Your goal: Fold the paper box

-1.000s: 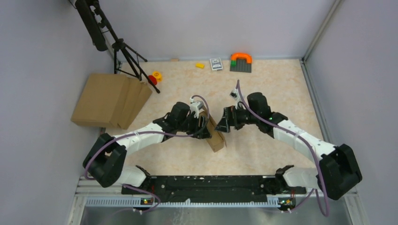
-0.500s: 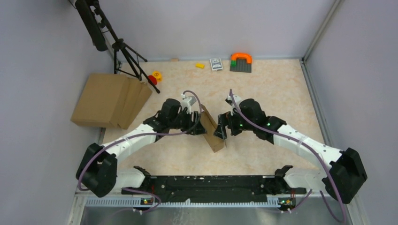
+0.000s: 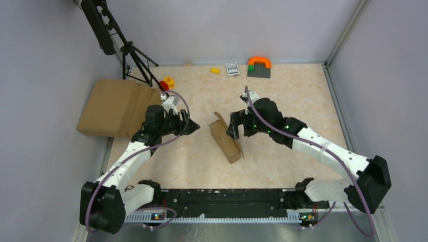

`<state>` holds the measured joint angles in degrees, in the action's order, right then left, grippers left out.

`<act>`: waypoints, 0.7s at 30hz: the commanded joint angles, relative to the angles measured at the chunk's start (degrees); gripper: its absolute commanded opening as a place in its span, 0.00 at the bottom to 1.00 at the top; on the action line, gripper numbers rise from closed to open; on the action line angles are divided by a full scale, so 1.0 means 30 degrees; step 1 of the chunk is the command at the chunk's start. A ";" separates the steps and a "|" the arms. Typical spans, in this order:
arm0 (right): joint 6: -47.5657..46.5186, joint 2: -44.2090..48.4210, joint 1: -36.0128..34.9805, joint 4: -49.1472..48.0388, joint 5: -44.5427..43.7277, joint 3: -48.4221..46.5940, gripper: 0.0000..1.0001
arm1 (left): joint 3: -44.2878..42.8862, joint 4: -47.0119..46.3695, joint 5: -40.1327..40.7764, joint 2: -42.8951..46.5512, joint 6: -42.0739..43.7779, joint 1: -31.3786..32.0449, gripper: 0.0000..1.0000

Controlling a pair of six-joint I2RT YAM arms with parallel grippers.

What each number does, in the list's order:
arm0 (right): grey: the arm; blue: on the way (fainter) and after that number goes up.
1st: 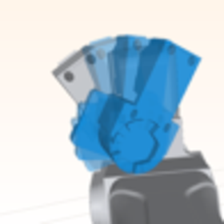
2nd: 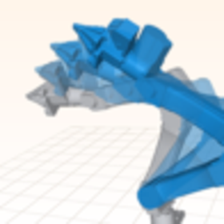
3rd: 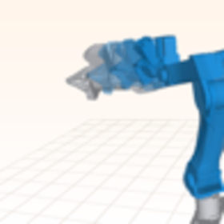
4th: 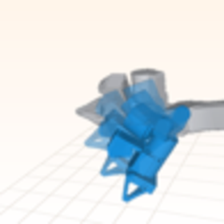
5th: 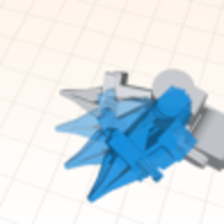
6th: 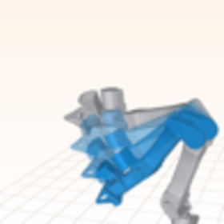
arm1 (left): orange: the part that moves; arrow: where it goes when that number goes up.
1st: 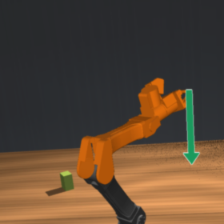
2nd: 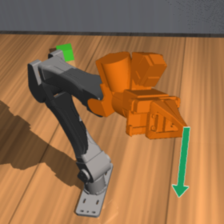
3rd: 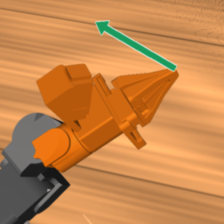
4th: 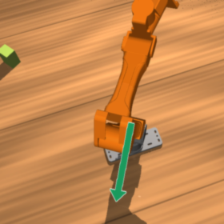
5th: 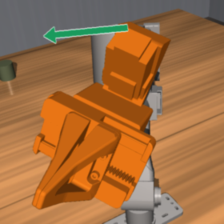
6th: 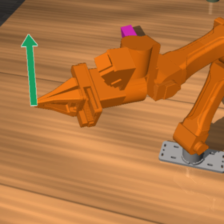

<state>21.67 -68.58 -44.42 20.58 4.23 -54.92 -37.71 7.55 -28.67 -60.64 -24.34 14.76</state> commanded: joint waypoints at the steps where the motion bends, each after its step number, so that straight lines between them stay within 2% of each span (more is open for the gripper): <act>1: 0.0079 -0.1698 -0.0250 0.0938 0.0728 -0.3041 0.98 | 0.1284 -0.3654 0.0125 -0.0475 -0.0921 -0.0409 0.57; 3: -0.0163 -0.3161 -0.0774 0.2654 -0.0013 -0.4646 0.98 | 0.1565 -0.4778 0.0116 -0.1073 -0.1199 -0.0410 0.57; 8: -0.0384 -0.6130 -0.2563 0.5366 -0.4034 -0.7700 0.98 | 0.1246 -0.6307 -0.0300 -0.2593 -0.1306 -0.0546 0.56; 14: -0.0398 -0.8809 -0.3648 0.7109 -0.5328 -0.9665 0.99 | 0.1520 -0.7002 -0.0223 -0.2622 -0.0783 -0.1019 0.56; 21: -0.0246 -1.0045 -0.3832 0.8183 -0.6061 -1.0297 0.99 | 0.1696 -0.7479 -0.0695 -0.3103 -0.0735 -0.1113 0.56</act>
<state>21.06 -97.78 -55.31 41.98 -11.03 -82.08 -33.08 -10.48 -29.10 -69.28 -27.29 11.75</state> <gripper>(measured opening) 0.987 0.567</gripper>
